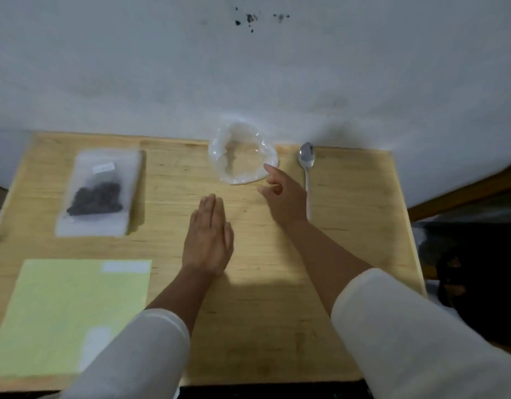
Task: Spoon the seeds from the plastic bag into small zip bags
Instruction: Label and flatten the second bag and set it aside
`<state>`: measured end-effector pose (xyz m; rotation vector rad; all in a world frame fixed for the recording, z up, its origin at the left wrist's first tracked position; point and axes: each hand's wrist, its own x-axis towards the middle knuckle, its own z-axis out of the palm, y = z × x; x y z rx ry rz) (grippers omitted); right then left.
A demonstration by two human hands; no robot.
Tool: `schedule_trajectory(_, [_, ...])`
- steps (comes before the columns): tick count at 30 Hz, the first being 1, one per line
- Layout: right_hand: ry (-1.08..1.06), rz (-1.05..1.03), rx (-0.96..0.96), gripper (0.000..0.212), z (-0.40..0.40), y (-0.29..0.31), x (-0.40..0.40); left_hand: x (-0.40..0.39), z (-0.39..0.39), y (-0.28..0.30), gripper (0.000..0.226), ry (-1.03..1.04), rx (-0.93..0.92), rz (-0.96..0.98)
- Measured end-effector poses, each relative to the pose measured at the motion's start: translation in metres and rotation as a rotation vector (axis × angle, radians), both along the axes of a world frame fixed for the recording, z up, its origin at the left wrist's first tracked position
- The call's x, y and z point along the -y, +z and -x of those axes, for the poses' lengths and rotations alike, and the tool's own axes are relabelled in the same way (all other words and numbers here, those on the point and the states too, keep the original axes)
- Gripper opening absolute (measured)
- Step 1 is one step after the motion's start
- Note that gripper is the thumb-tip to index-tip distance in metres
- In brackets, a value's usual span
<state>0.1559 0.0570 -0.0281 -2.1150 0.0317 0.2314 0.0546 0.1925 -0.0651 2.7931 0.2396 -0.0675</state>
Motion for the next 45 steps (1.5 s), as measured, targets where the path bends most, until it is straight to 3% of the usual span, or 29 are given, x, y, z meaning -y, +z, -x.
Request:
schedule_trajectory(9, [-0.021, 0.069, 0.04, 0.04, -0.022, -0.02, -0.014, 0.0, -0.001, -0.009, 0.058, 0.022, 0.046, 0.047])
schedule_trajectory(19, [-0.127, 0.106, 0.125, 0.012, -0.018, -0.025, -0.029, -0.002, -0.001, -0.009, 0.061, 0.006, 0.027, 0.083])
schedule_trajectory(26, [-0.34, 0.005, 0.055, 0.009, 0.011, -0.013, -0.033, -0.008, 0.0, -0.012, 0.056, -0.06, 0.044, 0.093])
schedule_trajectory(35, [-0.704, 0.021, 0.094, 0.01, 0.082, 0.015, -0.002, 0.005, 0.0, 0.014, 0.057, -0.429, -0.042, 0.082])
schedule_trajectory(38, [-0.836, 0.007, 0.115, 0.01, 0.113, 0.027, 0.026, 0.033, 0.007, 0.023, 0.066, -0.571, -0.008, 0.097])
schedule_trajectory(41, [-0.979, 0.026, 0.107, 0.007, 0.147, 0.039, 0.063, 0.071, 0.015, 0.03, 0.061, -0.736, 0.008, 0.086])
schedule_trajectory(45, [-1.209, -0.105, 0.109, 0.003, 0.196, 0.047, 0.121, 0.136, 0.033, 0.029, 0.062, -0.916, 0.01, 0.057])
